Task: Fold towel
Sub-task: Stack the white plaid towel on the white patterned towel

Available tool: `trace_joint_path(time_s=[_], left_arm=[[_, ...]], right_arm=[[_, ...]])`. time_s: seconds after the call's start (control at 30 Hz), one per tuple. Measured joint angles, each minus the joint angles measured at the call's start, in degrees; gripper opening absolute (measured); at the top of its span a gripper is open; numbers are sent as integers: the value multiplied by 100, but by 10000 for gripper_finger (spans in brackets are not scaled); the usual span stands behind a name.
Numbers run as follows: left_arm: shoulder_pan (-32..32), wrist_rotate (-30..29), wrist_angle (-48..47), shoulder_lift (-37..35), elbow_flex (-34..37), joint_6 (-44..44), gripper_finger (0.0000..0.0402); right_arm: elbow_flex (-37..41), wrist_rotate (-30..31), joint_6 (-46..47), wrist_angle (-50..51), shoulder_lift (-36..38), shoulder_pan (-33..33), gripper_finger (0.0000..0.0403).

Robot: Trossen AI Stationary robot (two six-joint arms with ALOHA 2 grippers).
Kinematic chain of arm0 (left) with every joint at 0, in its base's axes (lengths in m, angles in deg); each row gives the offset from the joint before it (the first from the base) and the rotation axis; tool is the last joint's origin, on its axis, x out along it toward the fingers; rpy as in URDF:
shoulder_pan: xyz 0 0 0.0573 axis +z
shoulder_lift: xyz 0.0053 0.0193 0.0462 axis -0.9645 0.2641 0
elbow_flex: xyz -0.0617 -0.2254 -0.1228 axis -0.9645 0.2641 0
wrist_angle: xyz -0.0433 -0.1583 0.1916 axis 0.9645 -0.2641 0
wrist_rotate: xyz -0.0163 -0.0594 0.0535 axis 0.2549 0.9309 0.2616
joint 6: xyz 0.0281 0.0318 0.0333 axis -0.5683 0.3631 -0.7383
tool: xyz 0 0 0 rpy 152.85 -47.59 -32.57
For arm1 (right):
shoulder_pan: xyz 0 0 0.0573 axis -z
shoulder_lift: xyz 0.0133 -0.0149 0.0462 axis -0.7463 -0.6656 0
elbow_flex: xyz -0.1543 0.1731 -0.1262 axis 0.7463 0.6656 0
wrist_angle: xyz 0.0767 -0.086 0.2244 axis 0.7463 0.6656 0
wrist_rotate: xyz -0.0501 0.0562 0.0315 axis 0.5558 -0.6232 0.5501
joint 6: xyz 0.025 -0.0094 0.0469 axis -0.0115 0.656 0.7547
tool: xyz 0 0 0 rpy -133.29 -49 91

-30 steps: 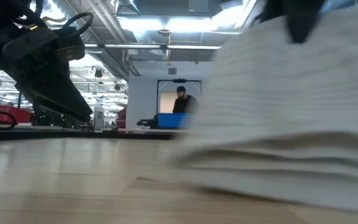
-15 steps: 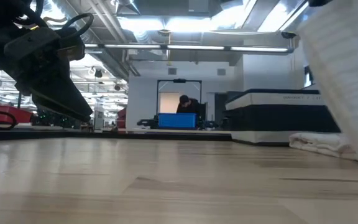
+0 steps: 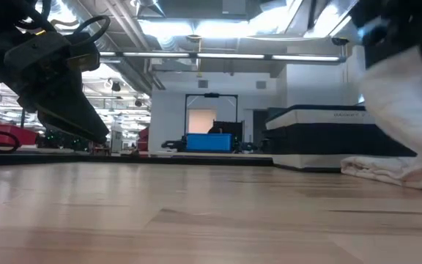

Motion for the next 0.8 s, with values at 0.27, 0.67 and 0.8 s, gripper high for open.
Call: trace_joint_path(time_s=[0.27,0.67,0.8], left_arm=[[0,0,14,0,-2,0,164],[0,0,18,0,-2,-2,164],[0,0,23,0,-2,0,164]], right_arm=[[1122,883,-897,-987,-22,357,27],[2138,1876,-952,-1660,-33,346,133],[1902,1827,-862,-1405,-35,346,190]])
